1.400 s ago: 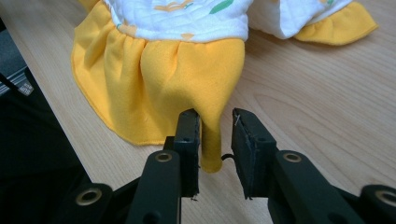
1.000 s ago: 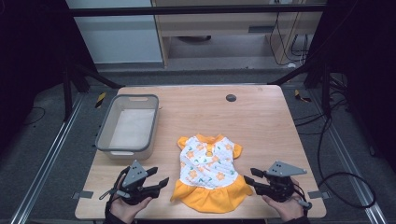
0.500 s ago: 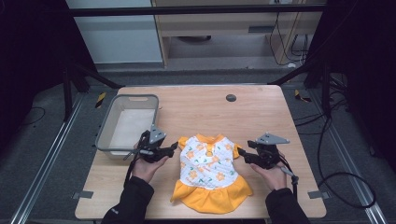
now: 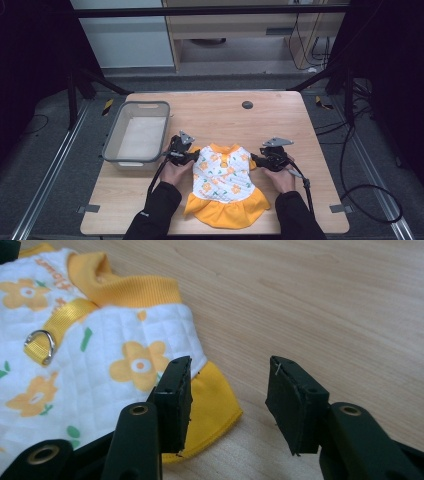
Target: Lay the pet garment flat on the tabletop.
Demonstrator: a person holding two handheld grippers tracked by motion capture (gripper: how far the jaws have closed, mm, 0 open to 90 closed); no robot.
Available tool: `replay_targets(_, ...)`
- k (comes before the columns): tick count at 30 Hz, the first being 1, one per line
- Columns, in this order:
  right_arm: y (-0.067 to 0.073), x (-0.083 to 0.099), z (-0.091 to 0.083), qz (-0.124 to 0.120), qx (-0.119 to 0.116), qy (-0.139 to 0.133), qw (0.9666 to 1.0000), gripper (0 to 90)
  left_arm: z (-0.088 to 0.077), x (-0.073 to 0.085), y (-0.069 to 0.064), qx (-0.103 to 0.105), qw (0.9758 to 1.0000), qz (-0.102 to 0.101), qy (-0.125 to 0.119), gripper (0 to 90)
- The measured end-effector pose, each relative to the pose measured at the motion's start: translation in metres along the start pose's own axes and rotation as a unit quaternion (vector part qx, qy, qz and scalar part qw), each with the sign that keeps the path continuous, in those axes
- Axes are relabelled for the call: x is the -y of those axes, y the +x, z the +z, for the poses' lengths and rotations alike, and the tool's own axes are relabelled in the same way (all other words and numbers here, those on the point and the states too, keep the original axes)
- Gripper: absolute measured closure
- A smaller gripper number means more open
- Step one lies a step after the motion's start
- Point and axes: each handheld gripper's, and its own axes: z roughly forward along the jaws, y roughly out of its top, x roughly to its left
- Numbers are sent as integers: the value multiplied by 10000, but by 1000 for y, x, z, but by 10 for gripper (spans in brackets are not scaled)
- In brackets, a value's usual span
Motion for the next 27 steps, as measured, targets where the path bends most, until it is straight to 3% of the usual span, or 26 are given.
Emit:
replay_targets(2, 1, 2, 5, 20, -29, 87, 10000, 535, 4, 2, 2, 74, 9999, -104, 51, 464)
replay_targets(4, 4, 6, 9, -78, -68, 170, 9998, 566, 6, 4, 1, 85, 9998, -144, 74, 460)
replay_targets(7, 4, 5, 9, -26, -128, 180, 9998, 605, 6, 7, -1, 88, 9999, -146, 18, 487)
replay_targets(8, 4, 6, 10, 8, -146, 196, 9997, 629, 6, 8, -1, 133, 9997, -180, -8, 497)
replay_targets(9, 5, 5, 10, 36, -193, 208, 9996, 679, 6, 9, 1, 257, 9989, -380, 15, 538)
replay_targets(11, 6, 5, 10, 38, -199, 224, 9995, 701, 6, 9, 2, 332, 9984, -455, 14, 559)
replay_targets(12, 8, 5, 9, 61, -240, 241, 9994, 767, 6, 10, 2, 346, 9983, -472, -12, 594)
replay_targets(17, 11, 4, 9, 41, -273, 268, 9993, 839, 5, 9, -6, 459, 9982, -393, -5, 815)
replay_targets(21, 11, 1, 5, 64, -348, 234, 9991, 848, 1, 10, -7, 510, 9983, -297, 23, 867)
replay_targets(23, 12, -6, -5, -7, -384, 34, 9993, 849, -6, 11, -5, 472, 9985, -260, -101, 871)
replay_targets(24, 13, -9, -9, -125, -370, -61, 9992, 849, -19, 10, -1, 429, 9978, -304, -396, 871)
replay_targets(25, 15, -13, -14, -163, -388, -185, 9989, 848, -19, 10, -1, 429, 9978, -304, -396, 872)
replay_targets(26, 16, -17, -19, -252, -405, -332, 9983, 848, -36, 4, 3, 362, 9962, -299, -729, 872)
replay_targets(27, 16, -17, -19, -252, -405, -332, 9983, 848, -36, 4, 3, 362, 9962, -299, -729, 872)
